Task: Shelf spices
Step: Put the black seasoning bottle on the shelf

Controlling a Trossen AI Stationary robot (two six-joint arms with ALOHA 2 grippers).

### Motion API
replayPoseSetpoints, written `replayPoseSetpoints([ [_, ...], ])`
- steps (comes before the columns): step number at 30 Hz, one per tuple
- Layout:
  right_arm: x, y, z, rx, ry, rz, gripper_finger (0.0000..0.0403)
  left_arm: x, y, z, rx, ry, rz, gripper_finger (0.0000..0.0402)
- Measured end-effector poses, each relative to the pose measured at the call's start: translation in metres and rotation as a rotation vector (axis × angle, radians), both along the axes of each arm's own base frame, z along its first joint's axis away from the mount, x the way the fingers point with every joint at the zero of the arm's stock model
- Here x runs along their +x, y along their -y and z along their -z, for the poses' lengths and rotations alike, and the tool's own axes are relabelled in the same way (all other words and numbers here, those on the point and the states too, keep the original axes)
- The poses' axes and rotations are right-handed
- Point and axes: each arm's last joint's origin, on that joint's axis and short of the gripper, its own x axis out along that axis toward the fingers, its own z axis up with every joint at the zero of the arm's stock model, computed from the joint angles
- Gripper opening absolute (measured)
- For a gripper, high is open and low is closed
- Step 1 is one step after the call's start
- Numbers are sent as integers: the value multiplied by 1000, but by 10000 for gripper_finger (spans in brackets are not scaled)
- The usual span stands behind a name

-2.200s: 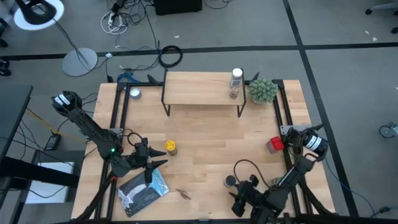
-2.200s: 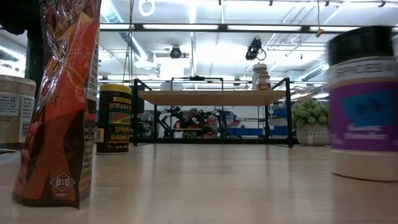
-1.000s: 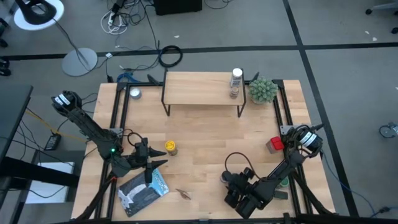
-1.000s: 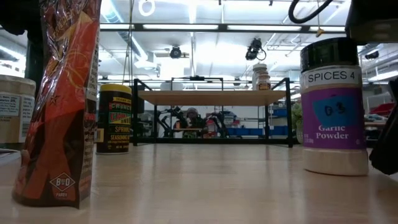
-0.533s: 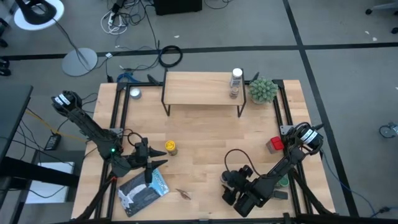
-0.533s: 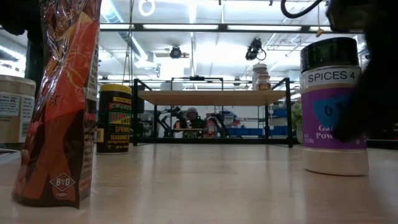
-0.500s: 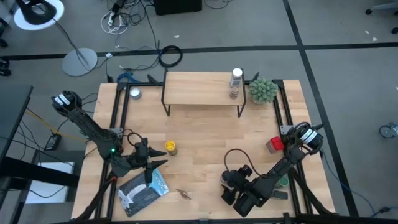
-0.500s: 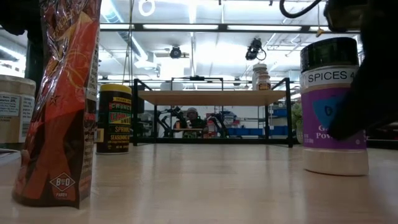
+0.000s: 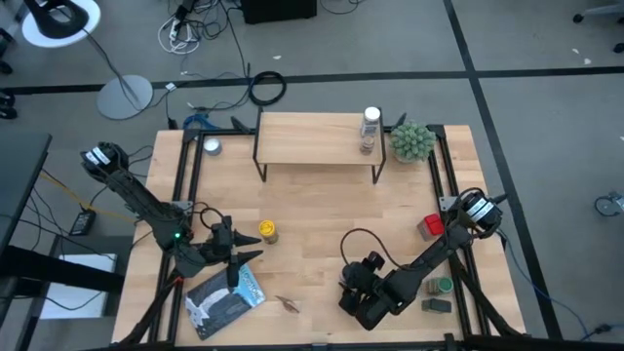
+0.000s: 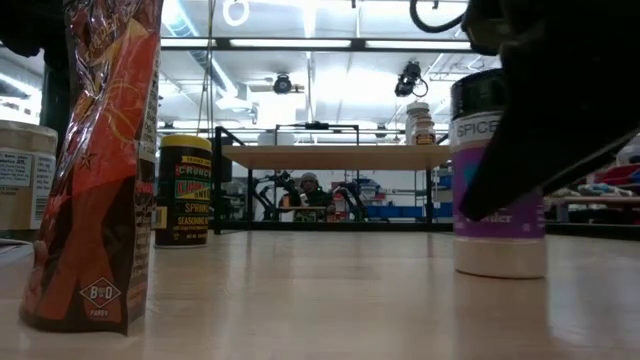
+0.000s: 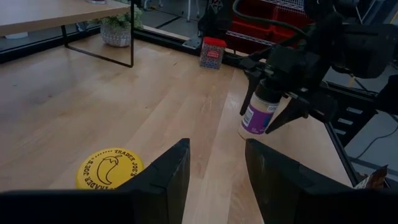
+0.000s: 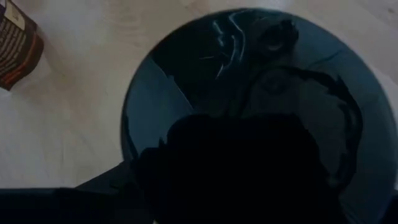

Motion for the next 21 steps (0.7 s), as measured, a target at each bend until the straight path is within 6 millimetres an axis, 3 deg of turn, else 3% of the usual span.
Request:
replayPoseSetpoints([
  [8,8,11,0,-38,-15,-5,191,0,0,0,2,-2,1,160],
  [21,13,12,-5,-59,-21,-31,188,0,0,0,2,-3,1,160],
])
